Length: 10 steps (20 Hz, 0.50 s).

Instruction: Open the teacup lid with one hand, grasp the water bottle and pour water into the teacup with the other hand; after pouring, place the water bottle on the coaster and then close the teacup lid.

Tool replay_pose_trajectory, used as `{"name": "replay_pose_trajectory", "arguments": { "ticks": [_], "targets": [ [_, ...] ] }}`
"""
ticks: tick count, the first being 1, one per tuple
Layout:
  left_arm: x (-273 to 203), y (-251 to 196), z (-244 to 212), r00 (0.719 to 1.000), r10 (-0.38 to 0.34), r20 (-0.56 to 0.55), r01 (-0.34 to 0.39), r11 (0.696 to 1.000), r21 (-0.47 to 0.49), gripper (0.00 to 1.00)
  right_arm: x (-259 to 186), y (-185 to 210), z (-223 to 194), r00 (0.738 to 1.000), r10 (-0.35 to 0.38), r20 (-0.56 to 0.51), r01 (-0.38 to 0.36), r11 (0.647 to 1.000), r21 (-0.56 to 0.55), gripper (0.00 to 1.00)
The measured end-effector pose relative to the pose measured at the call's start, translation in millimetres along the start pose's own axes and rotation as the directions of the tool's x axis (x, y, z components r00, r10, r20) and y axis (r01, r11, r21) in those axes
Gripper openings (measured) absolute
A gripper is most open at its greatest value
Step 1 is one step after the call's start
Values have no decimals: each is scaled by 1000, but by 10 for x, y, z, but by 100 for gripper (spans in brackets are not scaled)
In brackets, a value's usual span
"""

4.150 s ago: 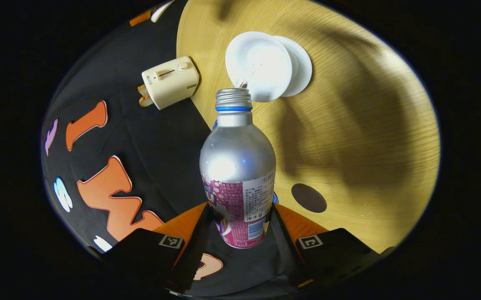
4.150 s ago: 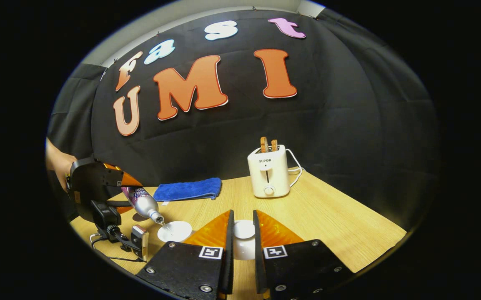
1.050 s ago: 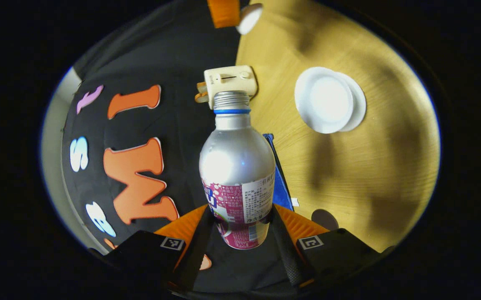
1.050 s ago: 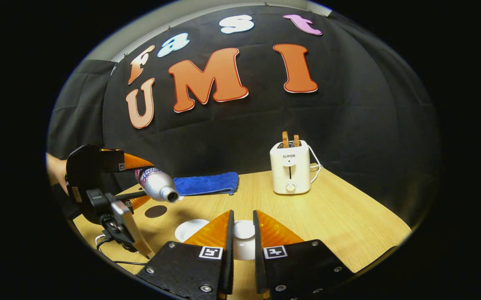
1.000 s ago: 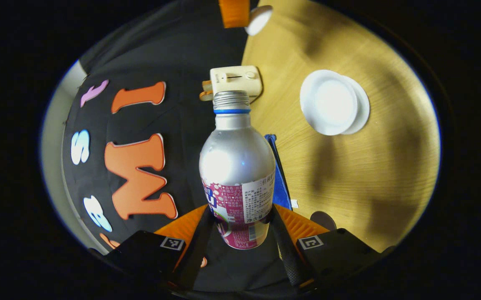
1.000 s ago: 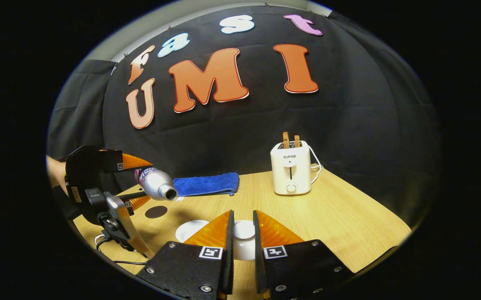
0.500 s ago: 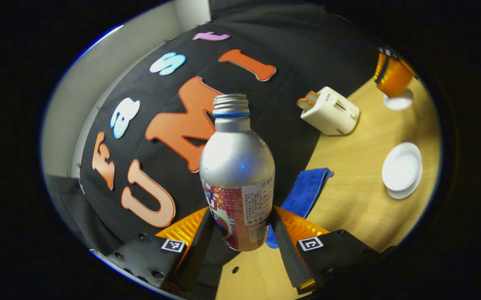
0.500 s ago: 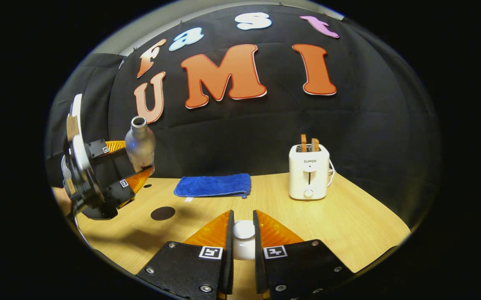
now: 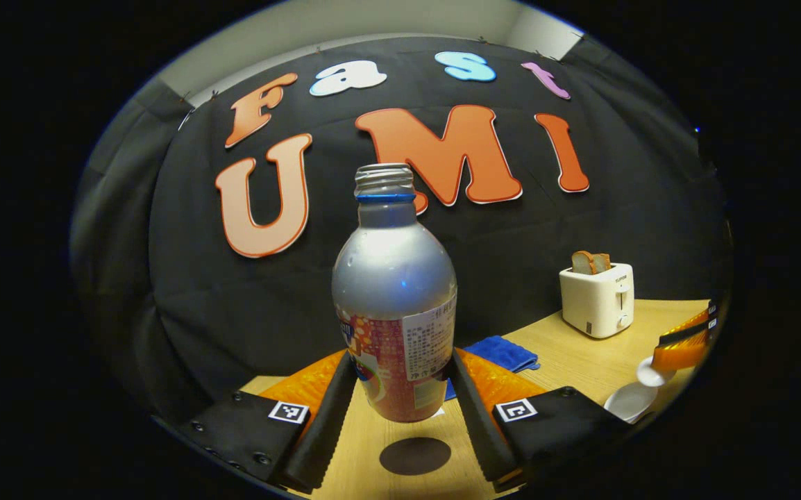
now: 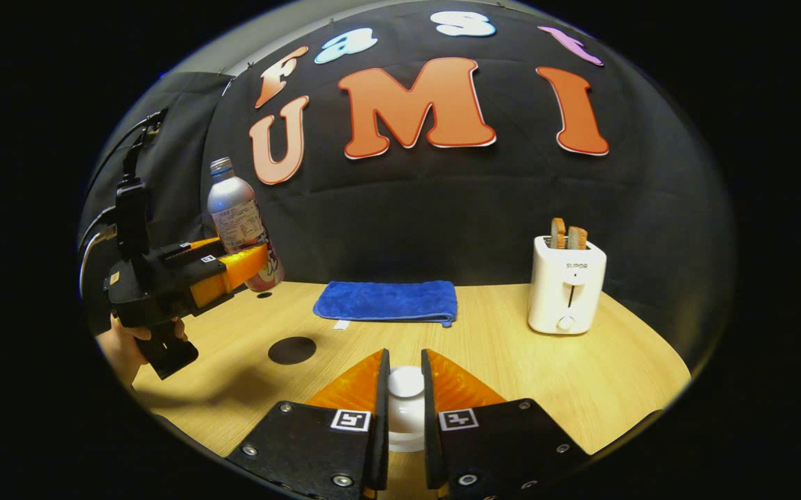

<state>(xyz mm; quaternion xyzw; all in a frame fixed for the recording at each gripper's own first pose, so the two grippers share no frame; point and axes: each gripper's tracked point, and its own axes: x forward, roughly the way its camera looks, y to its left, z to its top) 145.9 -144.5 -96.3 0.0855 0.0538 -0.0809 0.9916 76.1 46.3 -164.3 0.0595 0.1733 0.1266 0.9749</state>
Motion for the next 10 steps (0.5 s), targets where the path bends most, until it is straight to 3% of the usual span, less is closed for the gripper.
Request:
{"name": "replay_pose_trajectory", "arguments": {
  "ticks": [5,10],
  "targets": [
    [69,180,-284,998,15,-66,-22,993,-117,82,89,44,-175,999,-15,-36,13,999,-52,22],
    [115,253,-452,995,26,-95,-40,987,-153,83,155,39,-391,997,-11,-79,8,999,-46,22]
  ]
}}
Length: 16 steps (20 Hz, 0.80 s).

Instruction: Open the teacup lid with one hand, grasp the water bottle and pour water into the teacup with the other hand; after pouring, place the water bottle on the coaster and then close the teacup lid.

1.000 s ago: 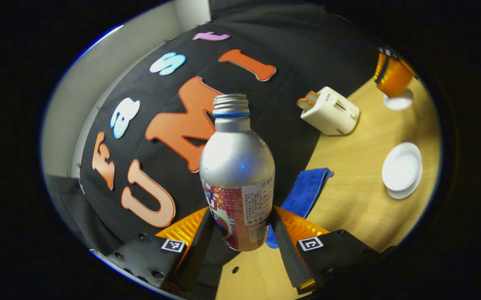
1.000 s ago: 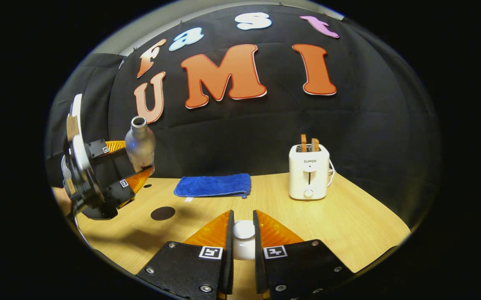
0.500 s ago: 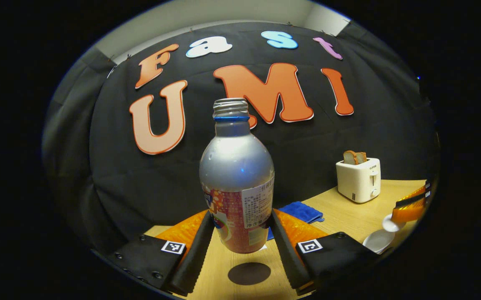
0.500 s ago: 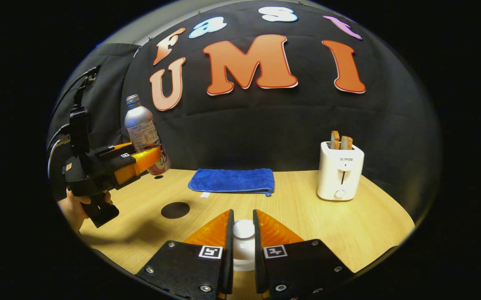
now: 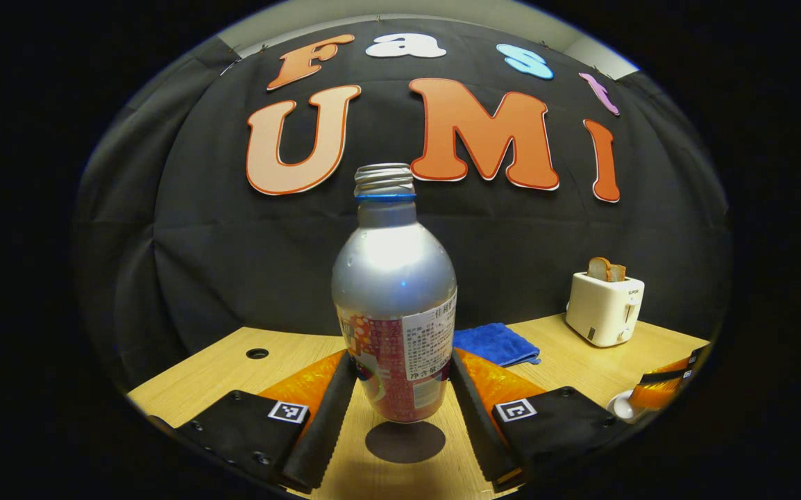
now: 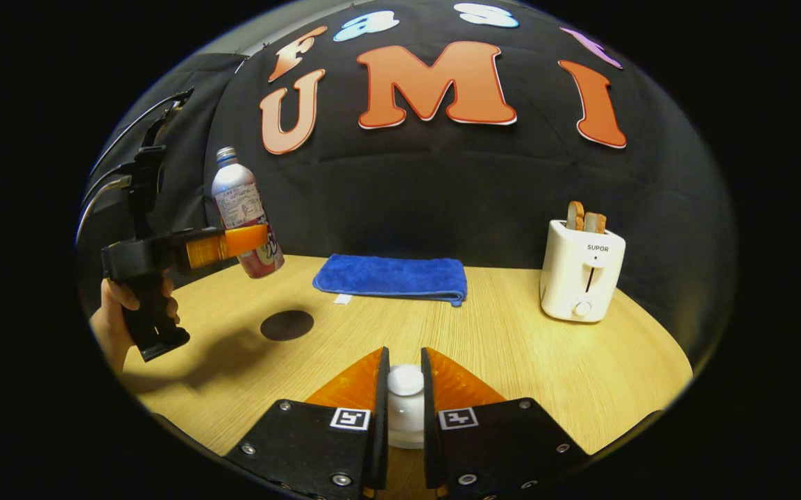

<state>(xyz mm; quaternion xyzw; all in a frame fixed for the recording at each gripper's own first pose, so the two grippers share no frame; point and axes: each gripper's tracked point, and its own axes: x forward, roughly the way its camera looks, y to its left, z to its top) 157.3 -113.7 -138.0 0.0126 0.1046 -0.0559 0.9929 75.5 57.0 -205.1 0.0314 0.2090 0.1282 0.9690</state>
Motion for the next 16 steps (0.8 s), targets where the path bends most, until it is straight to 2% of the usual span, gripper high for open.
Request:
{"name": "replay_pose_trajectory", "arguments": {
  "ticks": [5,10,14,16],
  "targets": [
    [53,51,-146,1000,10,-28,-10,1000,-11,83,54,-42,-76,1000,-8,-2,8,1000,-7,22],
    [137,28,-438,994,-4,-106,0,999,-36,82,42,-31,-33,1000,-5,13,6,999,-41,23],
    [185,27,-700,984,-20,-177,13,999,-44,82,38,5,-65,1000,22,21,-21,999,-38,31],
    [231,46,-802,979,-19,-204,10,999,-45,82,-7,62,-37,999,42,32,-41,999,-36,42]
  ]
}}
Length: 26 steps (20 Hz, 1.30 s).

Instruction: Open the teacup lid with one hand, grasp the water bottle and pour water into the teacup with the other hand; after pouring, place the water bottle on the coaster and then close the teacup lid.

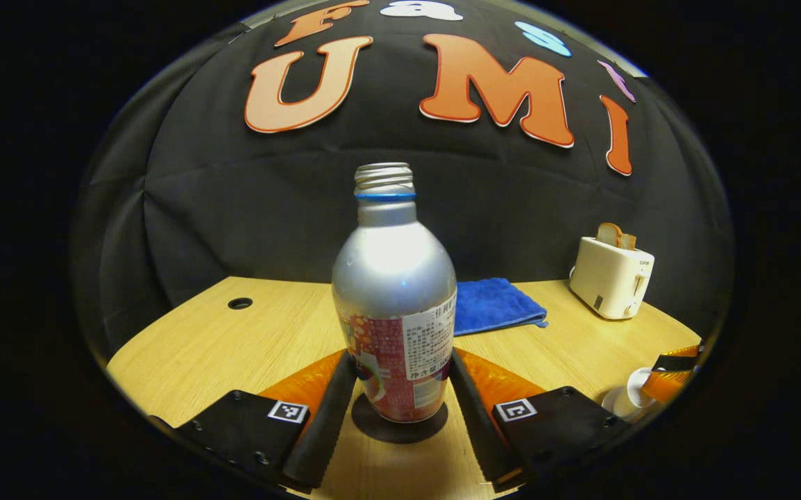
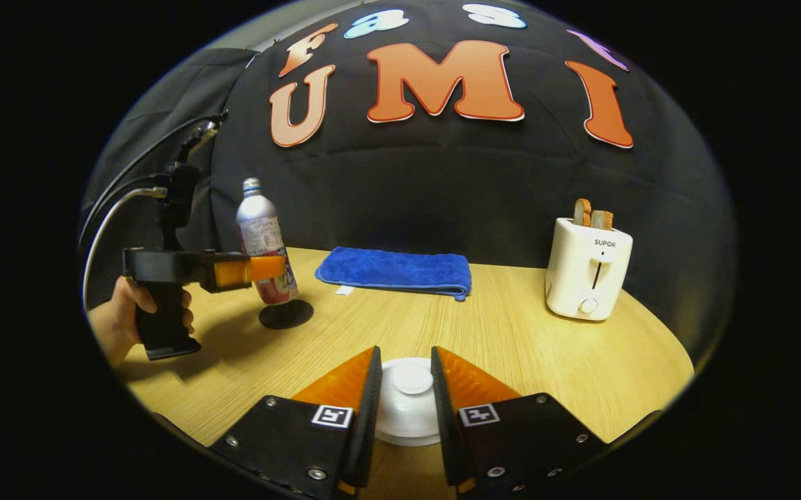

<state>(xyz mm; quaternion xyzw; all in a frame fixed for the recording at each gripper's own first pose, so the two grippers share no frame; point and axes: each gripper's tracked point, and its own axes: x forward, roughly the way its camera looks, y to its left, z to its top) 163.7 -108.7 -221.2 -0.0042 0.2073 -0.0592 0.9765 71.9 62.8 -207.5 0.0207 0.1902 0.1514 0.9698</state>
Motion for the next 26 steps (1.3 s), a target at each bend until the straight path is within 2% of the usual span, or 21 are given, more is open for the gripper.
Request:
{"name": "replay_pose_trajectory", "arguments": {
  "ticks": [1,2,3,4,5,7,9,17,21,23,26],
  "targets": [
    [18,12,-31,1000,1,-8,-1,1000,3,83,-7,8,21,1000,4,8,-4,1000,-5,44],
    [37,15,-52,1000,0,-19,0,1000,9,83,-18,8,48,1000,6,19,-6,1000,-9,52],
    [27,9,-66,1000,-4,-30,5,1000,14,83,-24,11,72,1000,7,31,-7,1000,-11,53],
    [35,12,-91,999,-5,-41,6,1000,17,83,-28,7,102,999,10,40,-9,1000,-7,61],
    [54,12,-129,998,-6,-55,7,1000,21,83,-44,12,144,998,17,53,-17,1000,1,63],
    [73,14,-197,997,-3,-84,6,999,34,82,-80,6,237,996,22,83,-24,1000,18,73],
    [69,5,-246,993,-4,-116,10,999,53,83,-112,-32,341,993,14,120,-18,999,28,77],
    [13,-59,-243,993,-18,-118,23,999,43,97,-188,-127,522,985,-19,170,10,999,50,79],
    [-228,-98,-250,992,-44,-121,46,999,18,98,-282,-106,657,978,-29,207,19,999,49,79],
    [-432,-132,-194,994,-59,-91,60,998,14,98,-344,-76,768,970,-33,240,23,999,42,79],
    [-757,-158,116,998,-57,22,57,998,27,97,-461,-42,942,958,-51,283,46,999,26,79]
  ]
}}
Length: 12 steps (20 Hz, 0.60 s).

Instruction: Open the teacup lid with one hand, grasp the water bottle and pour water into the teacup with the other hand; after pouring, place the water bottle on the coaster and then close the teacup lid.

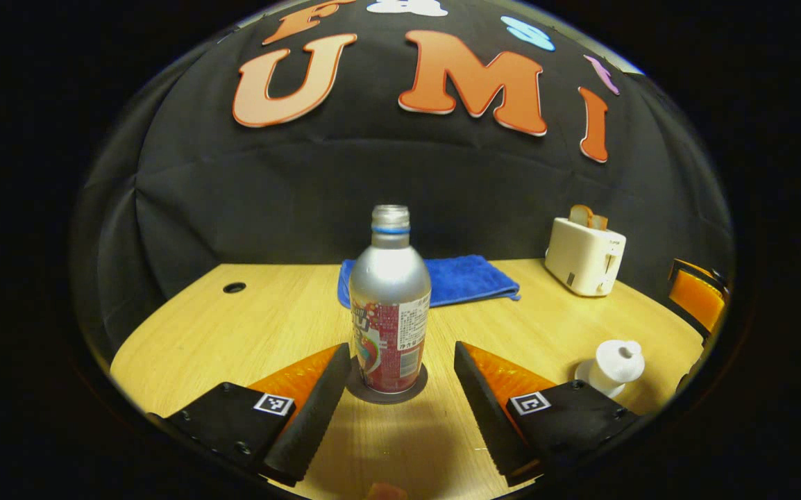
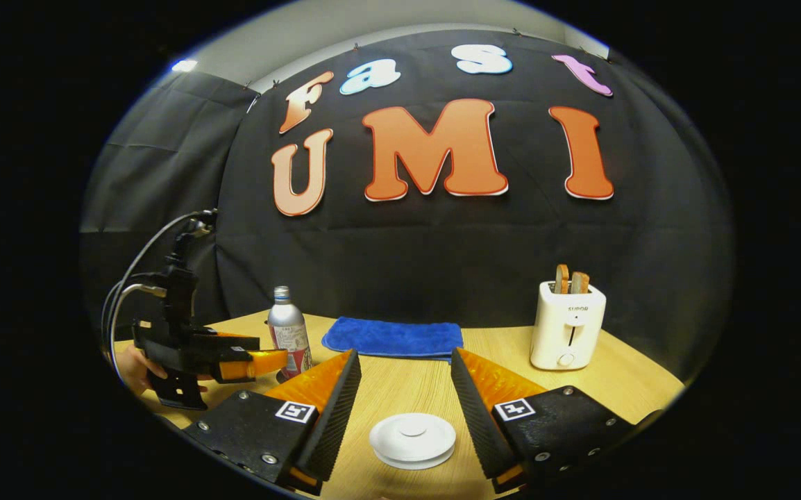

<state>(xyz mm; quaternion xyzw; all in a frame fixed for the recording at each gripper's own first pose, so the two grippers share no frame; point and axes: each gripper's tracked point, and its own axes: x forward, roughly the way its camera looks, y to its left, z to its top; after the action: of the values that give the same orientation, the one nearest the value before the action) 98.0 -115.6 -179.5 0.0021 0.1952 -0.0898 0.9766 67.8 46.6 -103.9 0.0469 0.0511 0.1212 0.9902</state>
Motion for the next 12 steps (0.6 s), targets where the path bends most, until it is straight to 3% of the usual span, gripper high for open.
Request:
{"name": "replay_pose_trajectory", "arguments": {
  "ticks": [6,12],
  "targets": [
    [-783,23,649,972,65,224,-72,997,22,97,-169,194,259,999,-19,47,20,999,-29,85],
    [-1334,70,979,944,80,320,-72,997,-37,96,-384,390,551,997,-21,79,22,1000,-15,91]
  ]
}}
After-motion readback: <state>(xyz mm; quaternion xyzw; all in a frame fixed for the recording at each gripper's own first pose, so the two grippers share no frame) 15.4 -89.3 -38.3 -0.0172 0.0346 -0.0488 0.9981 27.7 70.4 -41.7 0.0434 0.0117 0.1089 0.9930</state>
